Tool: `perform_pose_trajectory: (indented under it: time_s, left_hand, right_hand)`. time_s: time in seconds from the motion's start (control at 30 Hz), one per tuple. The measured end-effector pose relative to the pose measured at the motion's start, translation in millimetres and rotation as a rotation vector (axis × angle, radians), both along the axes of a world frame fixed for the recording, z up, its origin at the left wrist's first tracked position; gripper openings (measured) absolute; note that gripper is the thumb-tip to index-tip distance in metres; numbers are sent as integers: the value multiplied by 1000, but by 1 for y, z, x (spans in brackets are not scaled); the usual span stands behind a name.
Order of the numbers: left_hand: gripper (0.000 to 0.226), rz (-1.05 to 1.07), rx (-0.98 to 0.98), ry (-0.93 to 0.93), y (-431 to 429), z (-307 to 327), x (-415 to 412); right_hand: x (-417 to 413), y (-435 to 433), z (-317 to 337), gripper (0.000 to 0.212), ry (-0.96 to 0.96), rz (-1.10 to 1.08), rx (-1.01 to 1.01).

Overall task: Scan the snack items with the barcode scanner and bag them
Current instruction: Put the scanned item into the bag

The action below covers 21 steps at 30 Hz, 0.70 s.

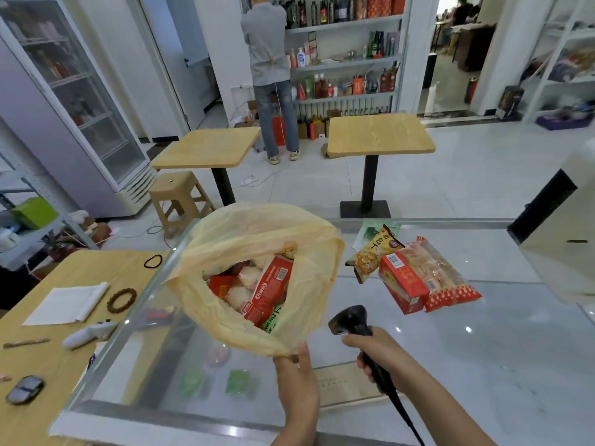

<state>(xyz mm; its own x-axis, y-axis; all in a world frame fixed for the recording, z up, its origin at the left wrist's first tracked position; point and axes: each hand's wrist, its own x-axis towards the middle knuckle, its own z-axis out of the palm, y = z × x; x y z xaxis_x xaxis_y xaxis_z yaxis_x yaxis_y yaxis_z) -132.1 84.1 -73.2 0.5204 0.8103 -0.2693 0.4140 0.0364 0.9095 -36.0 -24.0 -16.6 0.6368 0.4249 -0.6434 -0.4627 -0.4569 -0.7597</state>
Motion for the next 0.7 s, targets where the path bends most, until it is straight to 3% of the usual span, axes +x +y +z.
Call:
perform_pose_trajectory:
  time_s: [0.1,0.23,0.33,0.43,0.6,0.7]
  left_hand:
    - [6,-216,171,198,-18,2,7]
    - [13,-365,309,241,-33,5,26]
    - [4,-435,232,122,-47,10,49]
    - [29,-451,168,1,-71,20,76]
    - [97,-521,261,-6,-110,35,135]
    - [103,-413,129,78,-124,34,166]
  right_hand:
    - [3,-22,1,23,2,19,-27]
    - [11,-65,1,25,-7,16,-41]
    - [16,-98,0,24,-4,-22,-27]
    - [24,-129,-1,20,6,-82,-41]
    - [40,-167,2,14,-1,-175,-91]
    - [45,-178,3,14,-4,-260,-75]
